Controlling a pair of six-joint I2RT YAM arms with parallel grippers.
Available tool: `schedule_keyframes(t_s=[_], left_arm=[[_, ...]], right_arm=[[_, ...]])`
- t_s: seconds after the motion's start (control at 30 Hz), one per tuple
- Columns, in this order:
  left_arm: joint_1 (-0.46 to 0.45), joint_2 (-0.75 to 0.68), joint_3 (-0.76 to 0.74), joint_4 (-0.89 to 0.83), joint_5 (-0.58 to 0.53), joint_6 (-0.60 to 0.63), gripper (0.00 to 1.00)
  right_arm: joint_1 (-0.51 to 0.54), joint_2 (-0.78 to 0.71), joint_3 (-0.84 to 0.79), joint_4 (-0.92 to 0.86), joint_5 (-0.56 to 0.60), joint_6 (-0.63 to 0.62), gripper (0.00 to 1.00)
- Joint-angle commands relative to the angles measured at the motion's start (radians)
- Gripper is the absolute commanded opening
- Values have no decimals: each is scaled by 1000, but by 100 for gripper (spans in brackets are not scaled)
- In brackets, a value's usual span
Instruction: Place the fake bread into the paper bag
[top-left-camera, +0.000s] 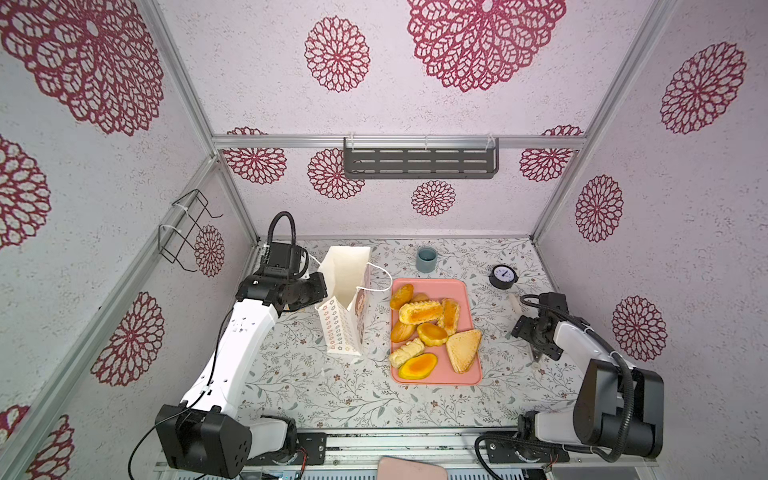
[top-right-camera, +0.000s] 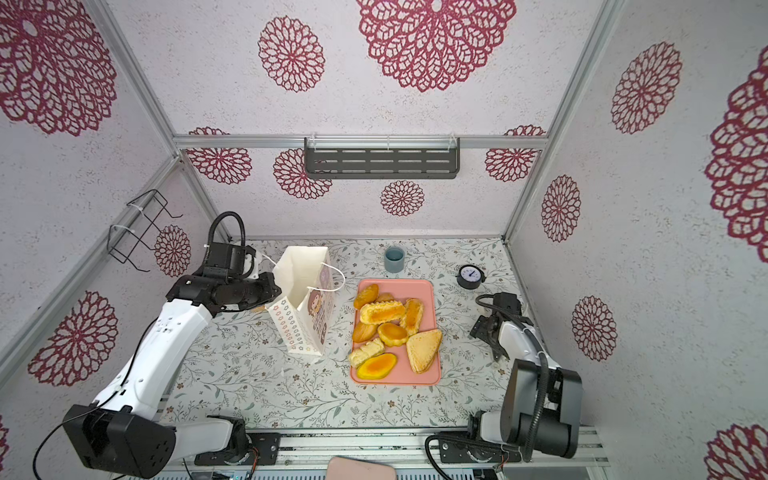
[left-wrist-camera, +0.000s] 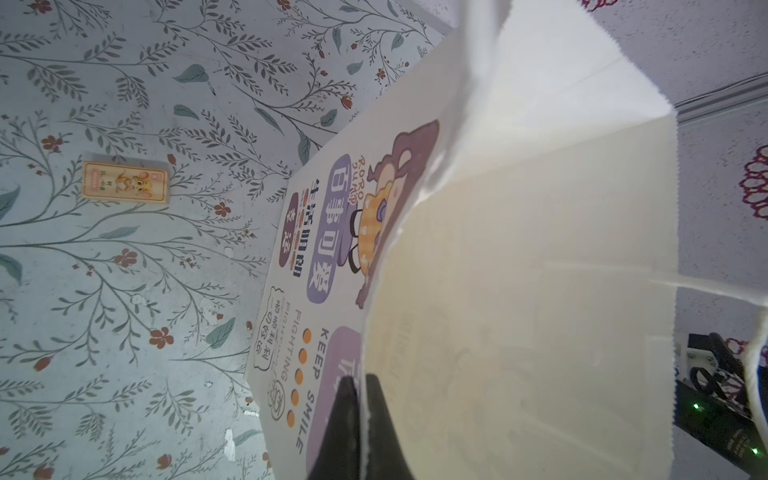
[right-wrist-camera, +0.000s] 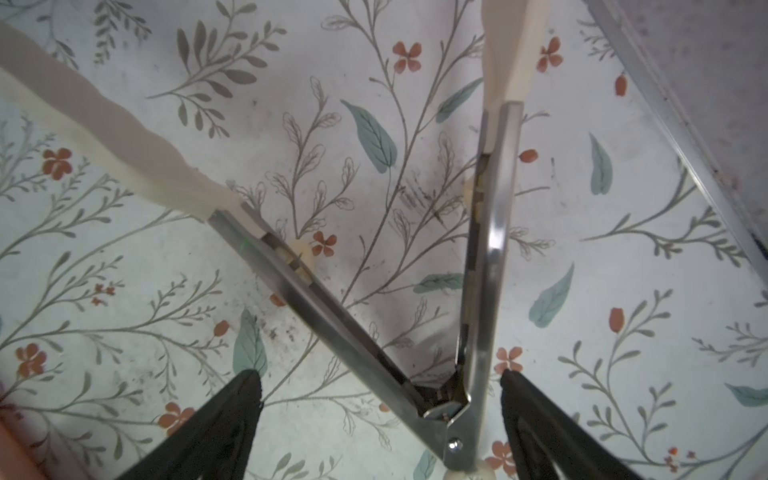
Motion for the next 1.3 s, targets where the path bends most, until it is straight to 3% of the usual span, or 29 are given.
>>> schedule_keyframes(t_s=[0.0, 0.2, 0.23, 0.37, 0.4, 0.5, 0.63, 0.83, 1.13, 1.27], left_arm=[[7, -29, 1, -7, -44, -8, 0], [31, -43, 15, -33, -57, 10, 0], [34, -42, 14, -34, -56, 12, 8], [42, -44, 11, -40, -55, 13, 58], [43, -47, 12, -44, -57, 13, 67], [44, -60, 16, -55, -68, 13, 79], [47, -91, 32, -80, -93, 16, 84], [48, -169, 79, -144, -156, 6, 86], [43, -248, 299, -248, -295, 48, 86], [19, -237, 363, -225, -264, 61, 85]], right_arm=[[-5, 28, 38, 37, 47, -18, 93], [-6, 75, 46, 79, 76, -21, 92], [-6, 85, 49, 81, 81, -23, 93], [-9, 121, 53, 108, 89, -24, 91], [-8, 131, 52, 115, 88, -23, 91], [-8, 158, 53, 134, 81, -22, 89], [-8, 164, 46, 145, 74, -20, 86], [-8, 110, 8, 161, 64, -12, 68], [-6, -112, -14, 130, 24, -1, 40], [14, -220, 23, 103, -66, 19, 31]])
